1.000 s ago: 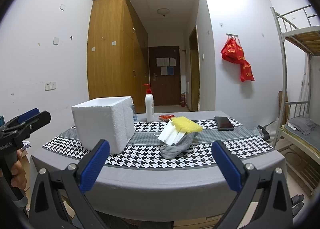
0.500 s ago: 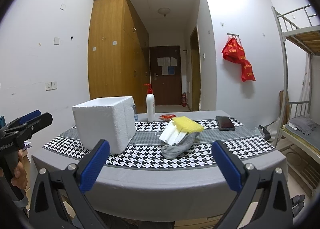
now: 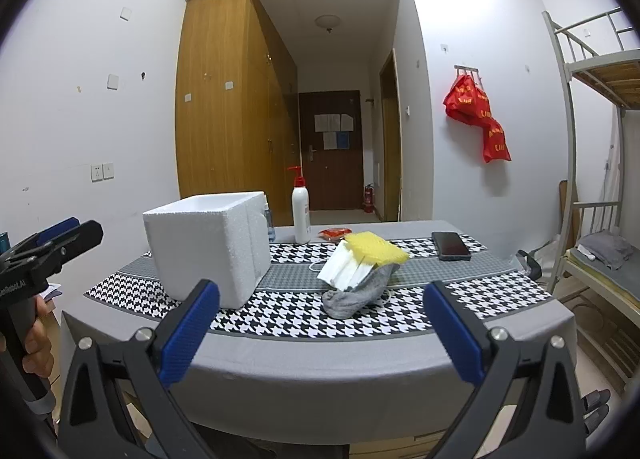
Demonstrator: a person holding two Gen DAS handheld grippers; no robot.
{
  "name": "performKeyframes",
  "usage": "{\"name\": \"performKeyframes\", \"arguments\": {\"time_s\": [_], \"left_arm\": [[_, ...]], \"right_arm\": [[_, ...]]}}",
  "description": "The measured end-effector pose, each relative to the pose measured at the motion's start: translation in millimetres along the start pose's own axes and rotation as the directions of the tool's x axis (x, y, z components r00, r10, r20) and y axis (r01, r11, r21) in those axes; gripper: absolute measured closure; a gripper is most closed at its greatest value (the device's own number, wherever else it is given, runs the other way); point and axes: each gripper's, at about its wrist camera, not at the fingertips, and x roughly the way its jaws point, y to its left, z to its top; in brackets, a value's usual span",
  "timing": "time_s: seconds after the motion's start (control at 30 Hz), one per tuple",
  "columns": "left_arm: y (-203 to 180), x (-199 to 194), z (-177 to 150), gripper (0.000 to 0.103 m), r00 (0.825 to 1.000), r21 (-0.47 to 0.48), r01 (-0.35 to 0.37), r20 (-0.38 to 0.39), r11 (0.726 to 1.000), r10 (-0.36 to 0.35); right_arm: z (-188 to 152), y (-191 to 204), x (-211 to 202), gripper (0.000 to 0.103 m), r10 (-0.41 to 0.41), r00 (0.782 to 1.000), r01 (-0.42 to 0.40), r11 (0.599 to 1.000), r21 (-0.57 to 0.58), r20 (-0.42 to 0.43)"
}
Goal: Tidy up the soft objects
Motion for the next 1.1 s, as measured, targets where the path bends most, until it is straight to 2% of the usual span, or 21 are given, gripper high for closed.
{"name": "performKeyframes", "arguments": {"time_s": [0.67, 1.1], "left_arm": [[4.5, 15.5, 3.5, 0.001, 1.000, -0.011, -0.002, -0.029, 1.000, 0.001], [-2.9, 37.6, 13.4, 0.001, 0.998, 0.008, 0.037, -0.051, 0.999, -0.036]], "right_arm": [[6.8, -7.3, 15.7, 0.000, -0.001, 1.000, 0.001, 1.000, 0.003, -0.027], [20.2, -18.6, 30.7, 0.000, -0.027, 0.999, 0.027, 1.000, 0.014, -0.041]]}}
